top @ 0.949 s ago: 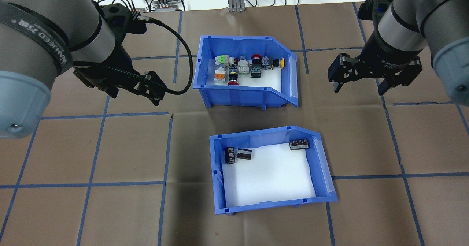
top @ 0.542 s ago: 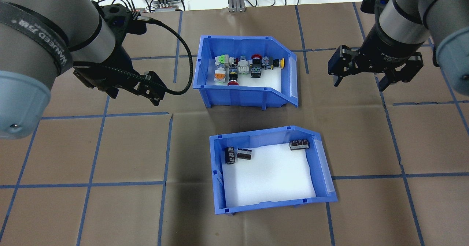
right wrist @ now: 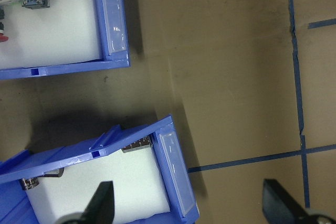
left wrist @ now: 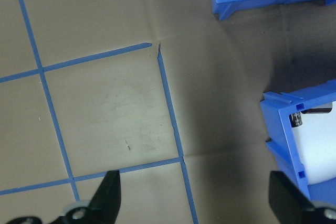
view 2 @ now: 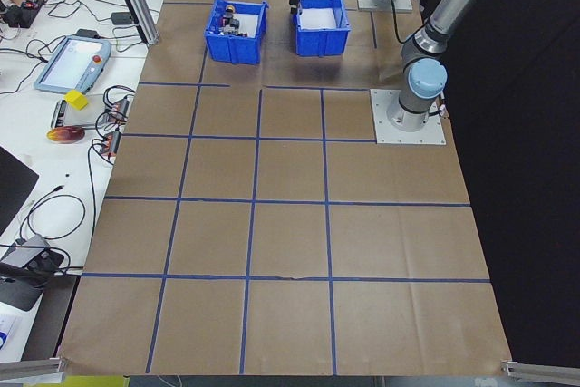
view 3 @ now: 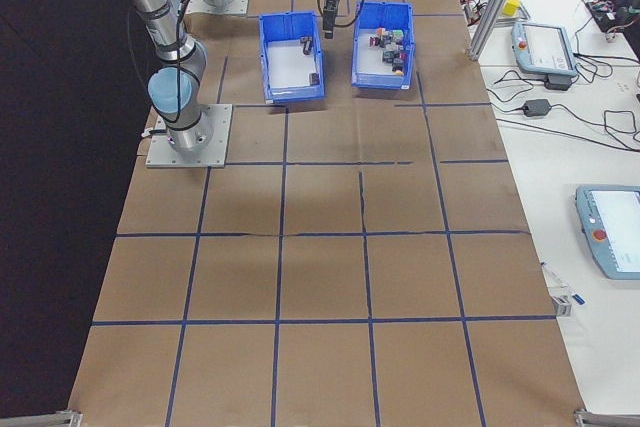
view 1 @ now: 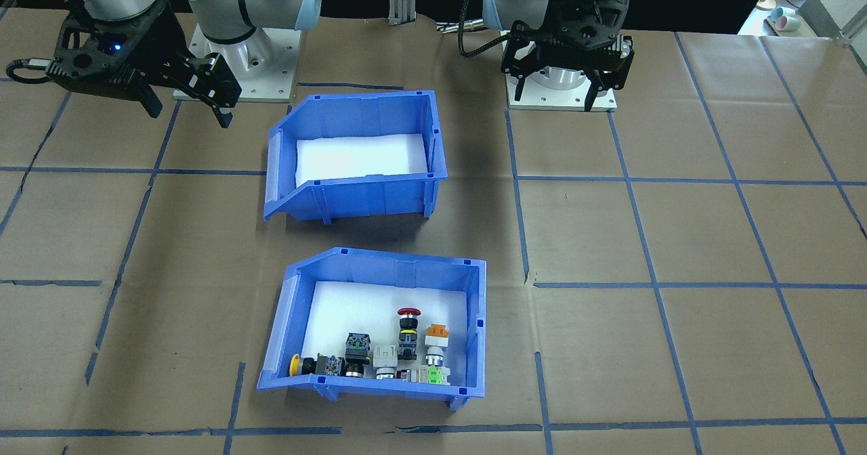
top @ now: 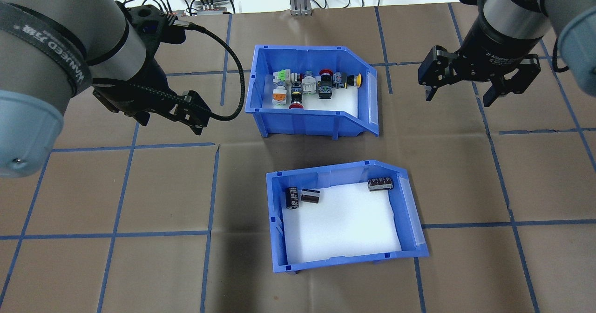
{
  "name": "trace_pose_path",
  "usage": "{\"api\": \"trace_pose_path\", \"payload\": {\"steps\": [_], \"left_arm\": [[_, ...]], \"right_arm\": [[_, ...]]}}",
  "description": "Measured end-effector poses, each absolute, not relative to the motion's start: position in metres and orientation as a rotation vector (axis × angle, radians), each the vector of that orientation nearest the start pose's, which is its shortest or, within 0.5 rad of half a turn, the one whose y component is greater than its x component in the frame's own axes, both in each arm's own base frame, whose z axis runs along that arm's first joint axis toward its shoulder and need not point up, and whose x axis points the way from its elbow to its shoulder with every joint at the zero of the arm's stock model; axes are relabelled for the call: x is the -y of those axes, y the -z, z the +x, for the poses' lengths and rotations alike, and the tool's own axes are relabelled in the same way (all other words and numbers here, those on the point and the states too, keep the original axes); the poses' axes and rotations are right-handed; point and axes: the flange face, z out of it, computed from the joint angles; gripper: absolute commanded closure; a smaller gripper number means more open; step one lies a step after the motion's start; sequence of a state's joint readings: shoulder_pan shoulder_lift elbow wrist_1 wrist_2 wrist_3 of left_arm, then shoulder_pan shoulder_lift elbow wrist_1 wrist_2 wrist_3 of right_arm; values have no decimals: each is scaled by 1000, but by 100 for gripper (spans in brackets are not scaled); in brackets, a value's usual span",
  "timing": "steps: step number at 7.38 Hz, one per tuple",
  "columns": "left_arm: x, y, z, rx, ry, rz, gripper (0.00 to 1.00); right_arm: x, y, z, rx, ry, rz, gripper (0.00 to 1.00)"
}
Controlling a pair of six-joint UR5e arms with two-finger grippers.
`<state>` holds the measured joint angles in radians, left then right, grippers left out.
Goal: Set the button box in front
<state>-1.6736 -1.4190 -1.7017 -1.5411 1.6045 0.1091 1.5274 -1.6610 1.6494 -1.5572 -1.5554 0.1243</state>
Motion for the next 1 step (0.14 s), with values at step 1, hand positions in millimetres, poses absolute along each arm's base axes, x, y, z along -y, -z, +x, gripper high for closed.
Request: {"api": "trace_pose_path", "payload": {"steps": [1], "left_arm": [[417,-497,-174,-3089,79,327,1]], "right_arm": [[459,-491,115,-3116,-4,262,0]]}}
